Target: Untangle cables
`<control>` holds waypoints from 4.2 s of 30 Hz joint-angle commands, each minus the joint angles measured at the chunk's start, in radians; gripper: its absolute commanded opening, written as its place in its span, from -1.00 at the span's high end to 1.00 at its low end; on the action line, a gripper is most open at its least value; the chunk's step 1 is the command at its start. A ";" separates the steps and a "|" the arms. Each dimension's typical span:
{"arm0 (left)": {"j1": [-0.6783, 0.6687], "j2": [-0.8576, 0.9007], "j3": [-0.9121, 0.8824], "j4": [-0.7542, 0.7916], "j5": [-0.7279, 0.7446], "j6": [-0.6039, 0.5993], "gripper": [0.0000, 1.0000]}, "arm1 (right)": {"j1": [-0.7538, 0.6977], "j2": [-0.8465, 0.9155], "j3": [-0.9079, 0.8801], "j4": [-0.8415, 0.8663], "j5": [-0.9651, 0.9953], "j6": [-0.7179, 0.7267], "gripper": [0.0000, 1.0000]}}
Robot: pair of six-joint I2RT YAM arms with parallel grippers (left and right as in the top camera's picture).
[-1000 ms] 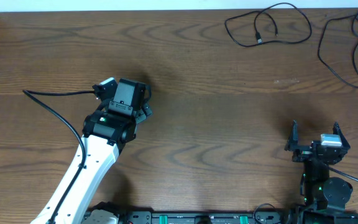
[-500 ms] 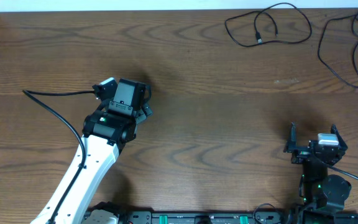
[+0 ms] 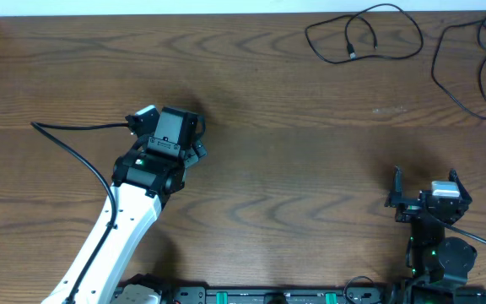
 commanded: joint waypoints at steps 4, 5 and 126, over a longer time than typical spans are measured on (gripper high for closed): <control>0.004 -0.006 -0.001 0.000 -0.006 -0.009 -0.96 | -0.006 -0.007 -0.002 -0.004 -0.006 0.011 -0.98; 0.004 -0.006 -0.001 0.000 -0.006 -0.009 -0.96 | -0.006 -0.007 -0.002 -0.004 -0.006 0.011 -0.98; 0.219 -0.975 -0.109 -0.263 0.043 0.438 -0.96 | -0.006 -0.007 -0.002 -0.004 -0.006 0.011 -0.99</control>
